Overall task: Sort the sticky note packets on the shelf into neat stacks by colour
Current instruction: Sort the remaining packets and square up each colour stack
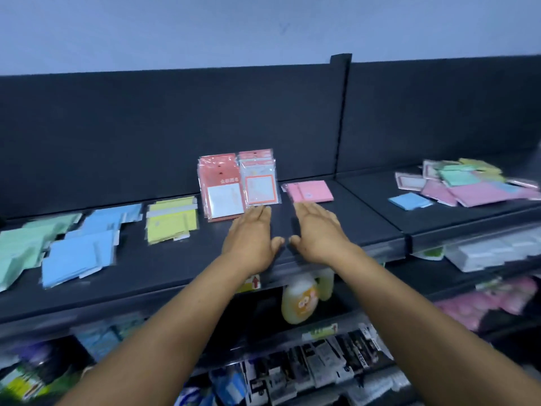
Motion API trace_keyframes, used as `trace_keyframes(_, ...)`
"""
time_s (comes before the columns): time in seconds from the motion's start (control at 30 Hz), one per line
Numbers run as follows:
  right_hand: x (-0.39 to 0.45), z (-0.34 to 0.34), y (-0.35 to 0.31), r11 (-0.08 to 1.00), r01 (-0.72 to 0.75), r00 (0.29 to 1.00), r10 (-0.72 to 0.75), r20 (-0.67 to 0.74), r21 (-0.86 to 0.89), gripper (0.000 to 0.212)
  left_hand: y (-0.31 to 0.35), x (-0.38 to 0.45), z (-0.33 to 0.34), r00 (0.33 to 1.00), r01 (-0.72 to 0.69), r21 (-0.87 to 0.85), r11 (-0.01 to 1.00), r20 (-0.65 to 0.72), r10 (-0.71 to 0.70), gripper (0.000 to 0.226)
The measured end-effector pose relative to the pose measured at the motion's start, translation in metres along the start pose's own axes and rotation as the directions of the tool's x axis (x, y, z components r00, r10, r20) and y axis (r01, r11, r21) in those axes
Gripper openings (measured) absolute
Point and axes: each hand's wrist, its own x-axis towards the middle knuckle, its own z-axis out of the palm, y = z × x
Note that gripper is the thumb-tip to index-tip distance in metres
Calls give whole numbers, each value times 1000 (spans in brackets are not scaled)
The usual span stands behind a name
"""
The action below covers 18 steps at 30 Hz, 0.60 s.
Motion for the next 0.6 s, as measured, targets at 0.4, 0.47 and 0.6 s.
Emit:
trace_keyframes(0.4, -33, -32, 152, 982, -190, 981, 190, -32, -4, 77, 142, 47, 43, 988, -147, -29, 989, 49, 148, 72)
trace_keyframes(0.47, -36, -35, 170, 974, -228, 973, 228, -37, 10, 77, 158, 57, 49, 983, -170, -45, 984, 64, 173, 72)
trace_keyframes(0.6, -35, -42, 200, 955, -296, 953, 297, -58, 24, 76, 185, 80, 60, 969, -230, -62, 971, 78, 235, 71)
